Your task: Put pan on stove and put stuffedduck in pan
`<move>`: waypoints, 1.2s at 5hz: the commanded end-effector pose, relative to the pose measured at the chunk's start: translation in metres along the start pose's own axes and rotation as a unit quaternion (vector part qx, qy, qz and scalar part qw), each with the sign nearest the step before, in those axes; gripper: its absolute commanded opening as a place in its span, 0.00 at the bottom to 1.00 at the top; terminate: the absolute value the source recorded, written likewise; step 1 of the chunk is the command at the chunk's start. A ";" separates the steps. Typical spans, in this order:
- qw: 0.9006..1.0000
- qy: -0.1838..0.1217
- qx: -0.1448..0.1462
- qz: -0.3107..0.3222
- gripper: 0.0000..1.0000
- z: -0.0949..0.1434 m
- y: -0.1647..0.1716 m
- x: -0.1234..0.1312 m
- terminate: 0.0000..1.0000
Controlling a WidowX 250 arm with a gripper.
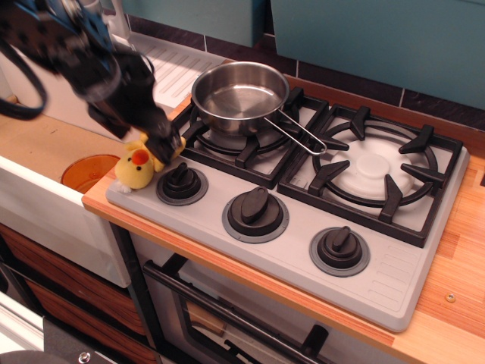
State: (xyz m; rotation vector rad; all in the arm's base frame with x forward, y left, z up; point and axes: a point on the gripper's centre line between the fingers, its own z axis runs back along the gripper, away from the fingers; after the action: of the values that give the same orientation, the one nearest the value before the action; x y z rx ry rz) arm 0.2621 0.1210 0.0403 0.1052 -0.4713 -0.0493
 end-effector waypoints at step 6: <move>0.996 0.073 0.054 0.017 0.00 0.045 0.004 0.059 0.00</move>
State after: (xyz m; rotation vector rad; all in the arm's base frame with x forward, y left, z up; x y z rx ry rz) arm 0.2849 0.1155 0.0896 0.1793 -0.2610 0.0212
